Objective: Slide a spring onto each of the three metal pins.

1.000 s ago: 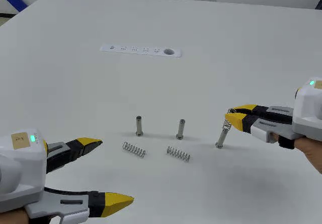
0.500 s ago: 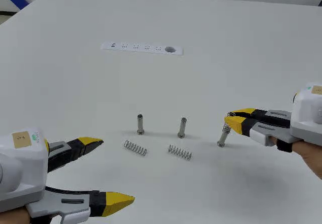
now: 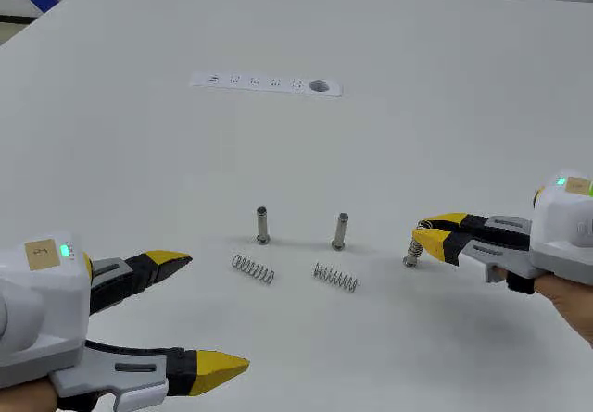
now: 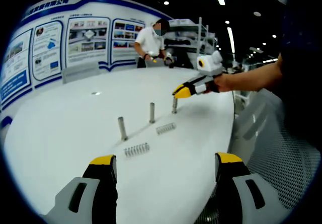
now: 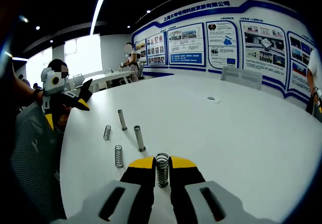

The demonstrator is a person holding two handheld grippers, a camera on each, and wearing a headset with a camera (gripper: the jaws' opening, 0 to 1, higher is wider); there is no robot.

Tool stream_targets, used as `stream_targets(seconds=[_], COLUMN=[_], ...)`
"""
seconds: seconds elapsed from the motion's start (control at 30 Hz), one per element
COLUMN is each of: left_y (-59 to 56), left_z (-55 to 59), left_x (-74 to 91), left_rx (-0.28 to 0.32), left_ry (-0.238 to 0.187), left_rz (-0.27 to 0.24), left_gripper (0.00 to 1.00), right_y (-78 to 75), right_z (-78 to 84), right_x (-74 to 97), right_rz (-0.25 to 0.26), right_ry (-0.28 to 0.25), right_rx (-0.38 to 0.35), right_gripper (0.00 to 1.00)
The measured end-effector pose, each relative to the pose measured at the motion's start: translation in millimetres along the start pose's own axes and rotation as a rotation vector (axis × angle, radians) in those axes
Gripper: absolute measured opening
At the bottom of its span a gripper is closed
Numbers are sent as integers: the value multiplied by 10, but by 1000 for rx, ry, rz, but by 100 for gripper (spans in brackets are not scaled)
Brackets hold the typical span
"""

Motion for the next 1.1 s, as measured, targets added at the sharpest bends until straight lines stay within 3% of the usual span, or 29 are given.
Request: stream_targets(seconds=[0.63,1.1], left_y=[28,18], left_z=[1,-43], left_x=[9,16], left_rx=[7,-1], left_ry=[2,-24], left_rz=[-14,-8], left_gripper=[81,81], right_y=[-81,-55], right_z=[176,376], right_x=[-106,50], right_rz=[7,26], right_ry=[72,157], right_rx=[10,-7], right_gripper=[12,15])
Point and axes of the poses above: the centre of the closed fingertips' face, and the gripper's own axes: x roughly backward along the fingers, y roughly to its left, z roughly out of its underside, the point moved 1 cm from there along x, roughly backward along the fingers, and after that the axes turned 1 degree about x, right-handed, at the moved point
